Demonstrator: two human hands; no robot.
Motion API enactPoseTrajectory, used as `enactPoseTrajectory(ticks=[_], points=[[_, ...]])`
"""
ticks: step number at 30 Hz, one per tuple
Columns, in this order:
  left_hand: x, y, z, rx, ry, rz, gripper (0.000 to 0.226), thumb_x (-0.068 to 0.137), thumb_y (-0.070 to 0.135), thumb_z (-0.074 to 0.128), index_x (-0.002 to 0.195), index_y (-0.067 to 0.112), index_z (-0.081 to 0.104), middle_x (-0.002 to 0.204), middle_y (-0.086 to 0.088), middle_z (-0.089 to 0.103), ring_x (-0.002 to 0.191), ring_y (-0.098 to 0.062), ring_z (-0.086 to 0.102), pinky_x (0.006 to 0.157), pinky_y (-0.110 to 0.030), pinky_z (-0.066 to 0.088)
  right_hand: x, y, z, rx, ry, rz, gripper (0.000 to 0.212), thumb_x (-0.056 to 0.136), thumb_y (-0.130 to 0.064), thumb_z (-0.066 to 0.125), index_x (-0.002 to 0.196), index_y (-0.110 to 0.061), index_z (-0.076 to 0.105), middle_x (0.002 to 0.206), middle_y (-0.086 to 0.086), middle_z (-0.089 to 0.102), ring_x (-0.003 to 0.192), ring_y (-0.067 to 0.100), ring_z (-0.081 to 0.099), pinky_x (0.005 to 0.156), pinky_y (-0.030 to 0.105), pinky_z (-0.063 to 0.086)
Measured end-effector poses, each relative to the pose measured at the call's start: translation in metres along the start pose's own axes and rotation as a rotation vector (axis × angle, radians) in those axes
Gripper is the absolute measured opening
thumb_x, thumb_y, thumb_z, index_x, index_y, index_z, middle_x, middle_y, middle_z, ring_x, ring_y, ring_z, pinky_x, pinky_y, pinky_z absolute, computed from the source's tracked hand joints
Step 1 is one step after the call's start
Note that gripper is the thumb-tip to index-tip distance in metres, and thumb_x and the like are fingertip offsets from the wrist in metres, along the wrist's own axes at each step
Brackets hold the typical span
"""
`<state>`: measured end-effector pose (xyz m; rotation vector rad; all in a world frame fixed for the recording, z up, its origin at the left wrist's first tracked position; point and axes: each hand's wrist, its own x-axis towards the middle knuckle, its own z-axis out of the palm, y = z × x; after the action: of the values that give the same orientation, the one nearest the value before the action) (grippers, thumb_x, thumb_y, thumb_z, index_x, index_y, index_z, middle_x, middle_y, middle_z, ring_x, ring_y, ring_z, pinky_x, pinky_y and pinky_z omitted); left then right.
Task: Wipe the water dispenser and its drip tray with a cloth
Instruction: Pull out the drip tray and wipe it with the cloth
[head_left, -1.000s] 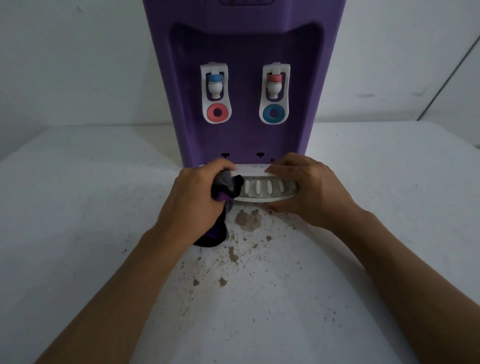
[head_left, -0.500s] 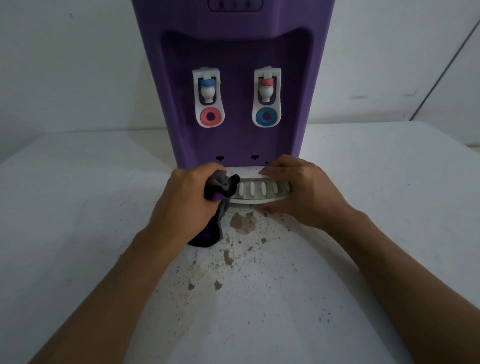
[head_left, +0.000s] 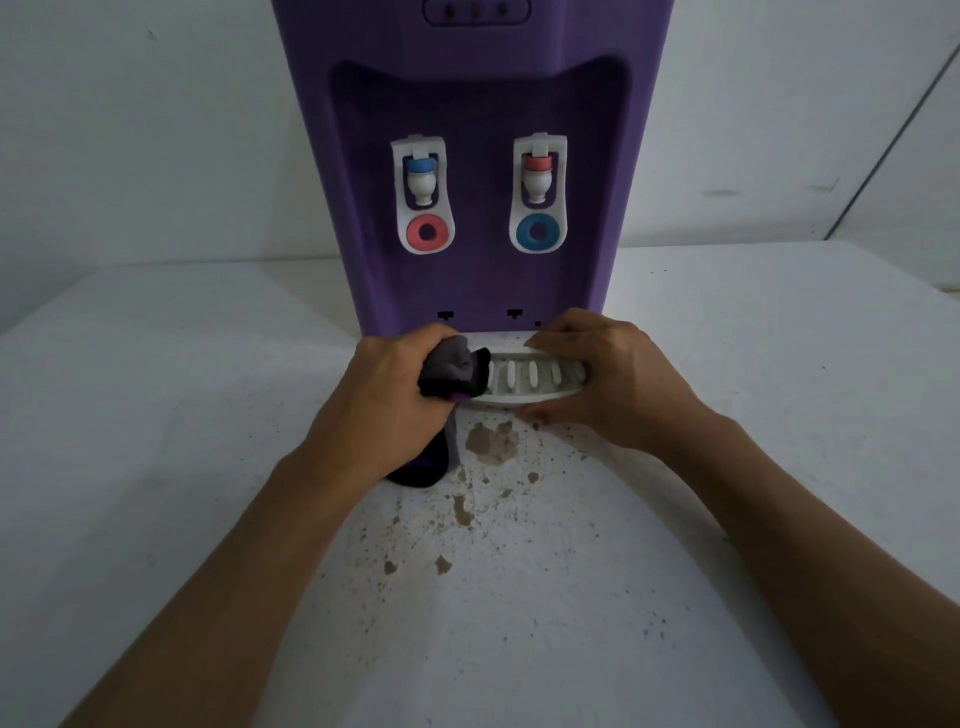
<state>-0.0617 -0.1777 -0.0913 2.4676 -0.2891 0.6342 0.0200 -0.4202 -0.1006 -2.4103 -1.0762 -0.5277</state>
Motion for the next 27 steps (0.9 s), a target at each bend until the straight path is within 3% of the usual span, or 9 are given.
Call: enactPoseTrajectory(ticks=[2,8,12,17,19,21,24,27], points=[[0.001,0.003,-0.002,0.08,-0.035,0.03,0.047,0.081,0.003,0.081,0.125,0.018,0.07,0.095,0.001,0.072,0.079,-0.011,0.063,0.072,-0.025,0.055,0.001,-0.001,0.0,-0.001,-0.001,0.002,0.064,0.07,-0.043,0.092,0.125,-0.016,0.072,0.116,-0.002,0.069,0.097,0.015,0.067,0.08,0.032,0.06],[-0.001,0.013,0.0,0.233,-0.066,0.054,0.049,0.079,-0.001,0.076,0.126,0.012,0.069,0.099,-0.009,0.073,0.084,-0.025,0.066,0.075,-0.042,0.059,0.002,0.0,0.0,-0.054,-0.013,-0.006,0.064,0.072,-0.044,0.091,0.128,-0.021,0.071,0.119,-0.004,0.068,0.101,0.015,0.067,0.083,0.031,0.059],[-0.008,0.009,-0.005,0.148,-0.04,0.056,0.041,0.081,-0.001,0.076,0.118,0.016,0.072,0.09,-0.002,0.071,0.078,-0.015,0.061,0.072,-0.032,0.057,0.002,0.0,0.001,-0.059,-0.012,-0.018,0.063,0.072,-0.044,0.09,0.127,-0.023,0.07,0.118,-0.004,0.068,0.101,0.013,0.067,0.083,0.031,0.06],[-0.014,-0.007,-0.021,-0.184,0.102,-0.131,0.049,0.073,0.009,0.092,0.113,0.032,0.073,0.101,0.014,0.075,0.094,0.003,0.07,0.08,-0.006,0.051,0.0,0.001,0.0,-0.052,-0.005,0.0,0.065,0.072,-0.043,0.091,0.129,-0.021,0.07,0.119,-0.004,0.069,0.102,0.015,0.067,0.083,0.032,0.061],[-0.011,-0.01,-0.025,-0.352,0.215,-0.228,0.044,0.077,0.006,0.089,0.105,0.035,0.072,0.1,0.021,0.076,0.098,0.005,0.071,0.085,-0.007,0.052,0.0,0.001,-0.001,-0.053,0.0,0.002,0.065,0.072,-0.043,0.091,0.129,-0.02,0.071,0.12,-0.003,0.069,0.103,0.015,0.067,0.084,0.032,0.061],[-0.007,-0.012,-0.026,-0.551,0.304,-0.351,0.039,0.082,0.004,0.085,0.099,0.037,0.076,0.099,0.018,0.078,0.099,0.002,0.073,0.09,-0.017,0.058,-0.001,0.0,-0.001,-0.053,-0.003,0.002,0.065,0.072,-0.042,0.091,0.129,-0.019,0.071,0.12,-0.003,0.069,0.105,0.016,0.067,0.085,0.031,0.06],[-0.004,-0.01,-0.023,-0.749,0.271,-0.472,0.036,0.085,0.007,0.083,0.097,0.041,0.08,0.103,0.01,0.08,0.101,-0.01,0.076,0.094,-0.034,0.058,0.0,-0.002,-0.002,-0.061,-0.006,-0.008,0.063,0.073,-0.043,0.091,0.128,-0.02,0.071,0.118,-0.002,0.069,0.103,0.017,0.067,0.084,0.032,0.06],[-0.004,-0.003,-0.007,-0.623,0.165,-0.398,0.037,0.083,0.008,0.085,0.098,0.041,0.078,0.1,0.017,0.079,0.097,0.001,0.073,0.087,-0.018,0.054,-0.001,-0.004,-0.004,-0.079,-0.01,-0.01,0.062,0.073,-0.044,0.091,0.127,-0.02,0.071,0.116,-0.002,0.07,0.101,0.017,0.067,0.082,0.032,0.059]])
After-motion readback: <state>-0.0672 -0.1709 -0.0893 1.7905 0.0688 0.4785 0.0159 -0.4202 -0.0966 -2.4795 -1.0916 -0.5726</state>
